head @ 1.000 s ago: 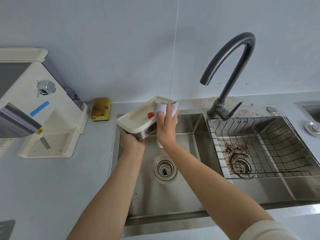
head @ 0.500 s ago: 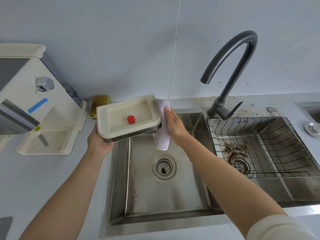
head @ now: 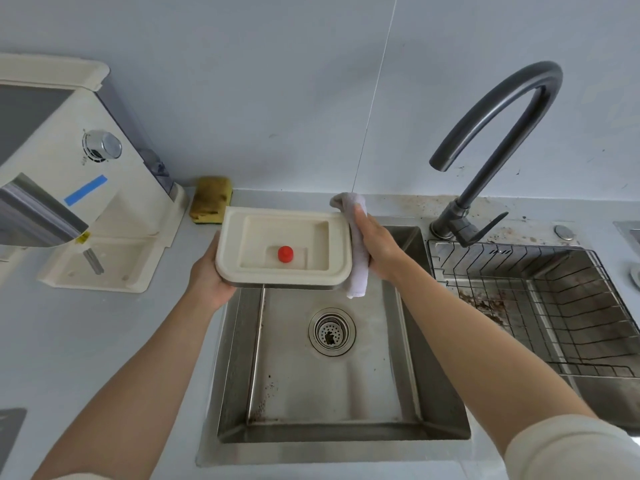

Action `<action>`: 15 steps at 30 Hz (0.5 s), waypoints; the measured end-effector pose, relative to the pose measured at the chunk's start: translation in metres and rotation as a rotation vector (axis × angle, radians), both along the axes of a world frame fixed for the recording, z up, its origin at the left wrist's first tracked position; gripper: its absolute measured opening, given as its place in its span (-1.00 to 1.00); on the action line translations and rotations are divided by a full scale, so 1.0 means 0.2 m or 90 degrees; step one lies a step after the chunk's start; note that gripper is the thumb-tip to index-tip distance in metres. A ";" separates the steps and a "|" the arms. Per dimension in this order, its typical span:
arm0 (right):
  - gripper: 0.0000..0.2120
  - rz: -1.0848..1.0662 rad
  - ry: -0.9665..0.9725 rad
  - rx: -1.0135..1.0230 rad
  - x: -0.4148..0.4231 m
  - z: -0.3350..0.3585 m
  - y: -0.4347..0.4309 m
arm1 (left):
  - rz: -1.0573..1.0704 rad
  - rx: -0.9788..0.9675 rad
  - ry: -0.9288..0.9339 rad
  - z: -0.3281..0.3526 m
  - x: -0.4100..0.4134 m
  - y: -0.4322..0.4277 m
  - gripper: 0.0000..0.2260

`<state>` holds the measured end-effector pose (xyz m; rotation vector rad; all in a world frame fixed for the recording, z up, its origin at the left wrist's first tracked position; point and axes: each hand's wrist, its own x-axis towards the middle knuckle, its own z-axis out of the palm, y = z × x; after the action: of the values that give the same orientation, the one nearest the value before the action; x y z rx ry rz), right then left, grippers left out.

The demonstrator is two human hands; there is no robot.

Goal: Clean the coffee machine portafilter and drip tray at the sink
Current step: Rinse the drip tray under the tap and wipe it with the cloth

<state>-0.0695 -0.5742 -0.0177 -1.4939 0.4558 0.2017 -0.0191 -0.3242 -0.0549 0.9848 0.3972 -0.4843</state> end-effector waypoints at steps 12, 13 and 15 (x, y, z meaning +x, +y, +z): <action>-0.76 0.026 0.011 -0.188 0.23 -0.04 -0.10 | 0.058 0.011 0.031 -0.15 0.01 0.02 -0.69; -0.79 0.030 0.009 -0.226 0.26 -0.04 -0.12 | 0.058 0.015 0.031 -0.16 0.01 0.02 -0.70; -0.78 0.036 -0.004 -0.291 0.32 -0.05 -0.16 | 0.064 0.025 0.039 -0.17 0.01 0.02 -0.72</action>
<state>-0.0059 -0.6066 -0.0267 -1.9556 0.4748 0.1429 -0.0176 -0.3206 -0.0892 0.9852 0.5106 -0.4171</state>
